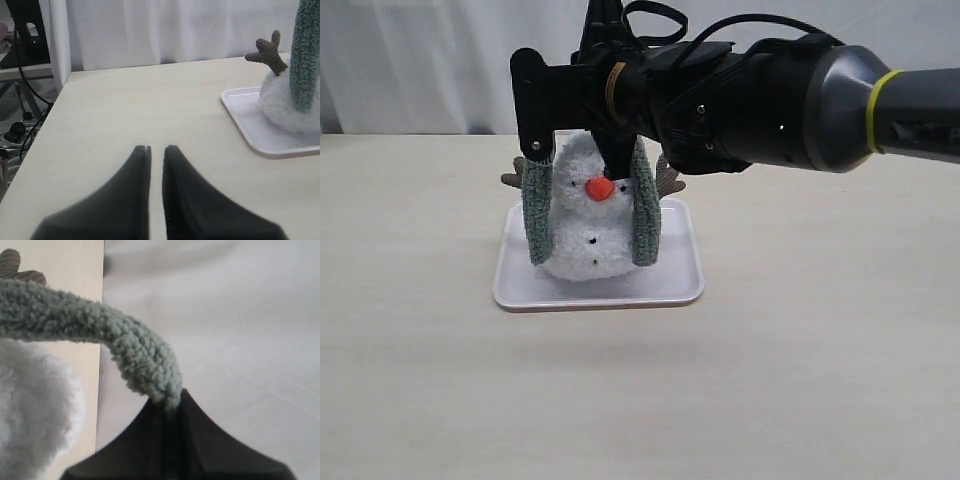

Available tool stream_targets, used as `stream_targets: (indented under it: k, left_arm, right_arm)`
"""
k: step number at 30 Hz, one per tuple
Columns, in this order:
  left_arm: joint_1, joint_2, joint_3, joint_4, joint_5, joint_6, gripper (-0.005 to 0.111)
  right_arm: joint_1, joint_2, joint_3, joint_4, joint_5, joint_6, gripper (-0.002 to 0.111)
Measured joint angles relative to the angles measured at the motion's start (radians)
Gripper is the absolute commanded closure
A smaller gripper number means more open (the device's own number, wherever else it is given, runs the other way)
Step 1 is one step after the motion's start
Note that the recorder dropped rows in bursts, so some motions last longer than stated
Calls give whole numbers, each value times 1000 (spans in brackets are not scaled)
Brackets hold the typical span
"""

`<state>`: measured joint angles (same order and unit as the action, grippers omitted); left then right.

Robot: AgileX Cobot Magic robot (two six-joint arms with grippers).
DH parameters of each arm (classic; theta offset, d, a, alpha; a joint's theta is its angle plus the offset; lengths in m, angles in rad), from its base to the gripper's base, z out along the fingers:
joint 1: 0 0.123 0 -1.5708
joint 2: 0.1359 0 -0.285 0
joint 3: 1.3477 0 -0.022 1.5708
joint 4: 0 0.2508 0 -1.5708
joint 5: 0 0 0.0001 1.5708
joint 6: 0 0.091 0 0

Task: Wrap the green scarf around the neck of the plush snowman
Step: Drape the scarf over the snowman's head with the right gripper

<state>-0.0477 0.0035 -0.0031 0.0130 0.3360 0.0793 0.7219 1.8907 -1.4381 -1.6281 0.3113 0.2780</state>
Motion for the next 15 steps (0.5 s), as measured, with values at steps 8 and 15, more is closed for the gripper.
stream_targets:
  k: [8, 15]
  left_arm:
    - [0, 0, 0, 0, 0, 0, 96]
    - [0, 0, 0, 0, 0, 0, 96]
  right_arm:
    - [-21, 71, -1, -15, -1, 0, 104]
    - [-23, 105, -1, -83, 19, 10, 104]
